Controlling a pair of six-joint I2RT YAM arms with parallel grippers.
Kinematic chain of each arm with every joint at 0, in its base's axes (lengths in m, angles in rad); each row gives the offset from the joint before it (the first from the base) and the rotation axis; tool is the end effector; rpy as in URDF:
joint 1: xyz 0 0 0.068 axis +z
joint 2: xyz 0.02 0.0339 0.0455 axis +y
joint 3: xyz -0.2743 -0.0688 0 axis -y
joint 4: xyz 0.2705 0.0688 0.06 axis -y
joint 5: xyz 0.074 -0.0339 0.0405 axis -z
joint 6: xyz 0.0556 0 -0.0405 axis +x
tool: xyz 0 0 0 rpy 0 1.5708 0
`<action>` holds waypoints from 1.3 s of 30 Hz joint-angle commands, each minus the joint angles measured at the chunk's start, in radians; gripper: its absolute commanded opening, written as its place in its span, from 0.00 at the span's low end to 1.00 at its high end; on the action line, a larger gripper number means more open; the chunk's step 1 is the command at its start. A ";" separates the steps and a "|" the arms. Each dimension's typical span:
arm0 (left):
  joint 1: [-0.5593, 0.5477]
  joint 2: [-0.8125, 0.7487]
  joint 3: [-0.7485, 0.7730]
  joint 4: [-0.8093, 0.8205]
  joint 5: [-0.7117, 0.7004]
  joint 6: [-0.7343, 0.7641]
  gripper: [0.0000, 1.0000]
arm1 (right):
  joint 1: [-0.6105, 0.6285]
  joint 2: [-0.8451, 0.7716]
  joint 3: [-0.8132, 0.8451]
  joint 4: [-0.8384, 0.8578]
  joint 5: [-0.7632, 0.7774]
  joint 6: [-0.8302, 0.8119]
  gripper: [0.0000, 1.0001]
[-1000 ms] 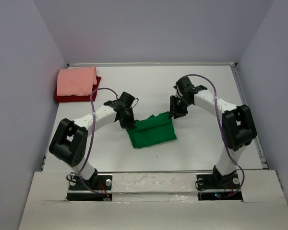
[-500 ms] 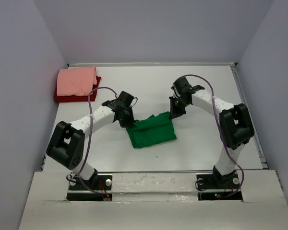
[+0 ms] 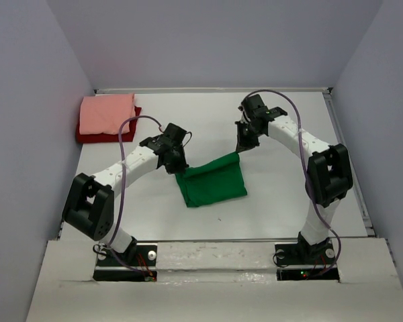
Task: Fold and stack the t-shirts
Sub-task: Smooth out wrinkles on the folded tshirt
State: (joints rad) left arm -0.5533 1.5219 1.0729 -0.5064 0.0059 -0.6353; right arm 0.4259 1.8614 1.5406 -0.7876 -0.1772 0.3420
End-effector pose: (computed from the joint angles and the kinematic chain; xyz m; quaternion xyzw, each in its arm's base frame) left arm 0.2986 -0.1848 0.2183 -0.0382 0.9523 -0.1719 0.2494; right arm 0.3890 0.1873 0.2327 -0.0609 0.9679 0.1654 0.1794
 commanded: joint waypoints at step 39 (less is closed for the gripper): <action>0.161 0.222 0.143 0.020 -0.030 0.068 0.02 | 0.005 0.404 0.435 -0.075 -0.002 -0.118 0.00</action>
State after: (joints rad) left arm -0.4187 1.7123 1.1568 -0.4896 -0.0086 -0.5911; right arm 0.4267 2.2539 1.9217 -0.8394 -0.1688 0.2497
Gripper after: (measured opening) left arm 0.014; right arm 0.010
